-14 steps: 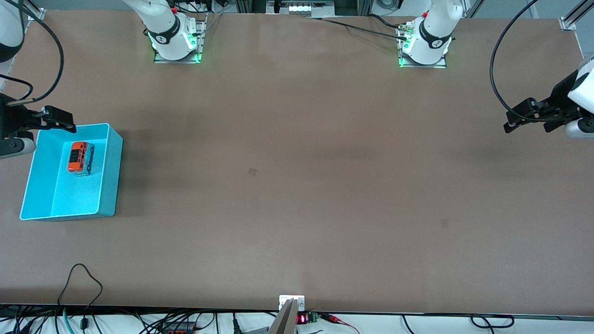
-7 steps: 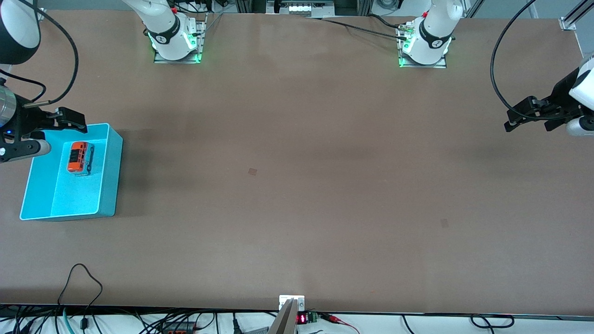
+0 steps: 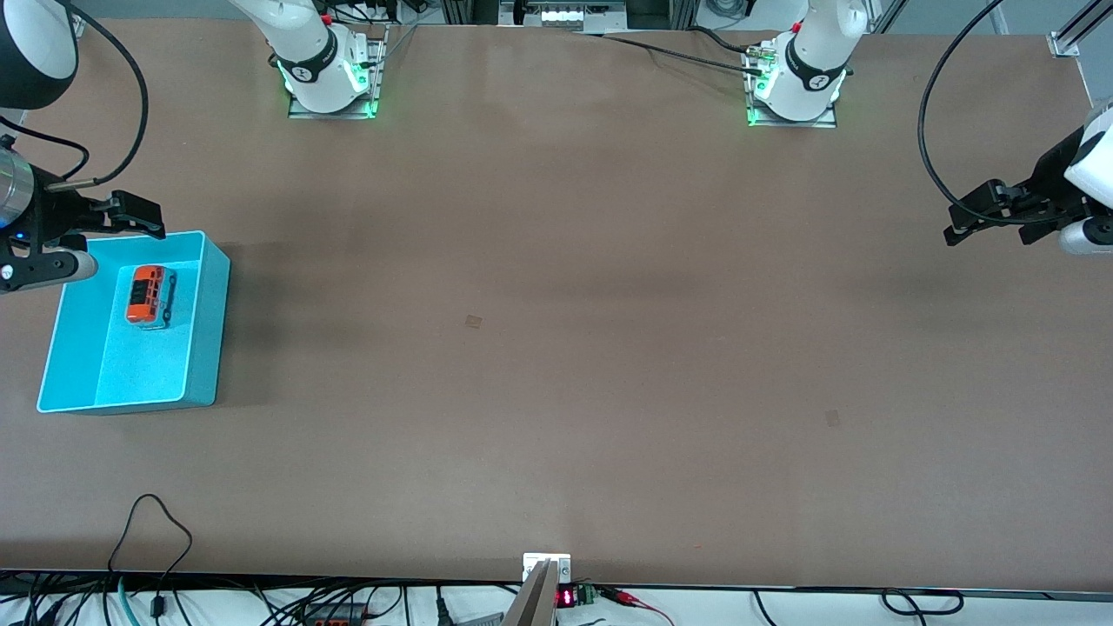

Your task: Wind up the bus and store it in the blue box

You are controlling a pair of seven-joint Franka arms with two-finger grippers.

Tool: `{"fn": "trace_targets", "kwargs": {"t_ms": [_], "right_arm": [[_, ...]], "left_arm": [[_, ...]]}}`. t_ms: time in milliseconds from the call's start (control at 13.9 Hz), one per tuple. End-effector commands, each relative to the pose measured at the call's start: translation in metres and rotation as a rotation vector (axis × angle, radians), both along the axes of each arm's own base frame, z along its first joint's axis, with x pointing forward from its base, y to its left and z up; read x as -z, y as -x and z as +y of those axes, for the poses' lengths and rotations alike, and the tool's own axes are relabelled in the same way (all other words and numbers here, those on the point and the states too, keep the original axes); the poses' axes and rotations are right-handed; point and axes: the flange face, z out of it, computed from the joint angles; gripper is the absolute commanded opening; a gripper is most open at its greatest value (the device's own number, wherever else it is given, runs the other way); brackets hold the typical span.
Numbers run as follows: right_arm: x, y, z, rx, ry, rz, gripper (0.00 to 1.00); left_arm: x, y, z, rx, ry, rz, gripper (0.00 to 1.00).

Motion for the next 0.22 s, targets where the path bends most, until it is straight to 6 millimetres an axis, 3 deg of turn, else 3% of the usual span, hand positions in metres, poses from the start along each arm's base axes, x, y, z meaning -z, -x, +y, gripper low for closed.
{"fn": "trace_targets", "kwargs": {"t_ms": [0, 143], "right_arm": [[-0.002, 0.0137, -0.0095, 0.027, -0.014, -0.013, 1.0], [-0.0019, 0.0137, -0.0095, 0.027, -0.014, -0.016, 1.0]], "left_arm": [[-0.0042, 0.0069, 0.0002, 0.009, -0.011, 0.002, 1.0], [-0.0051, 0.0067, 0.0003, 0.008, -0.011, -0.001, 1.0]]}}
